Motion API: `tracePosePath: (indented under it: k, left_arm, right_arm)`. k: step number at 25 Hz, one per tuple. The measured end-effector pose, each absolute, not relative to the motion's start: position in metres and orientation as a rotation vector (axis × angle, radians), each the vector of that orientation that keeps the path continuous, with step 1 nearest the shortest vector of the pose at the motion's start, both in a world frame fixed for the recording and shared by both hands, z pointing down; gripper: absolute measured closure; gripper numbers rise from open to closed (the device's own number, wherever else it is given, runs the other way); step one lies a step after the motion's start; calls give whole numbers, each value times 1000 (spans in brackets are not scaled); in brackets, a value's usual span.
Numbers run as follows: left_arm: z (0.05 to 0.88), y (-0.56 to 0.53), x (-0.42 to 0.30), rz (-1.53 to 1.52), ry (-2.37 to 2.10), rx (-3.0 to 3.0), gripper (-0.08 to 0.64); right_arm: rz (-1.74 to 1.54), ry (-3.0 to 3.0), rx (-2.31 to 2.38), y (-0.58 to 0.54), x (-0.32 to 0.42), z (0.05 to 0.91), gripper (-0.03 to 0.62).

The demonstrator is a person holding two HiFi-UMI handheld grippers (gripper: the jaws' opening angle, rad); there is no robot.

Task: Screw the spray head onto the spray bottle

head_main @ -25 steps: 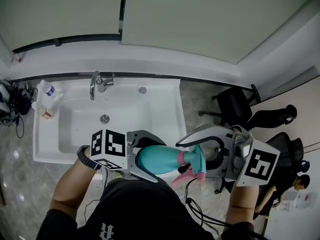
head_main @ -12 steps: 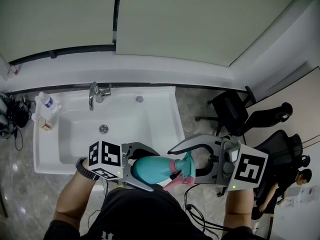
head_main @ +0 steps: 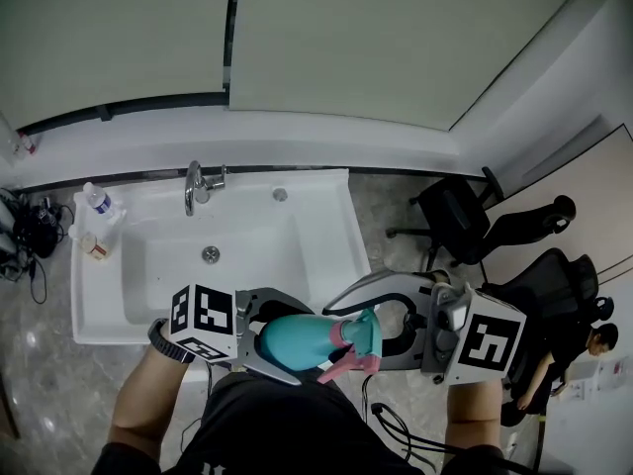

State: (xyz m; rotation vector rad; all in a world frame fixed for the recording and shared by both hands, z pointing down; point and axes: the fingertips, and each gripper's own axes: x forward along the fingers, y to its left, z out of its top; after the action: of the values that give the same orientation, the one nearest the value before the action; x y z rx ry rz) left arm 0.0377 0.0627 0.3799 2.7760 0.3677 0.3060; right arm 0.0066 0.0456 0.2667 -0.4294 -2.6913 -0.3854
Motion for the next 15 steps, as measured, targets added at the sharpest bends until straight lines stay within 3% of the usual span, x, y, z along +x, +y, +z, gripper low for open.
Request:
tracePosePath:
  k: [15]
  left_arm:
    - [400, 175, 75, 333, 359, 2703, 123]
  right_arm:
    - [-283, -2765, -437, 150, 47, 286, 377]
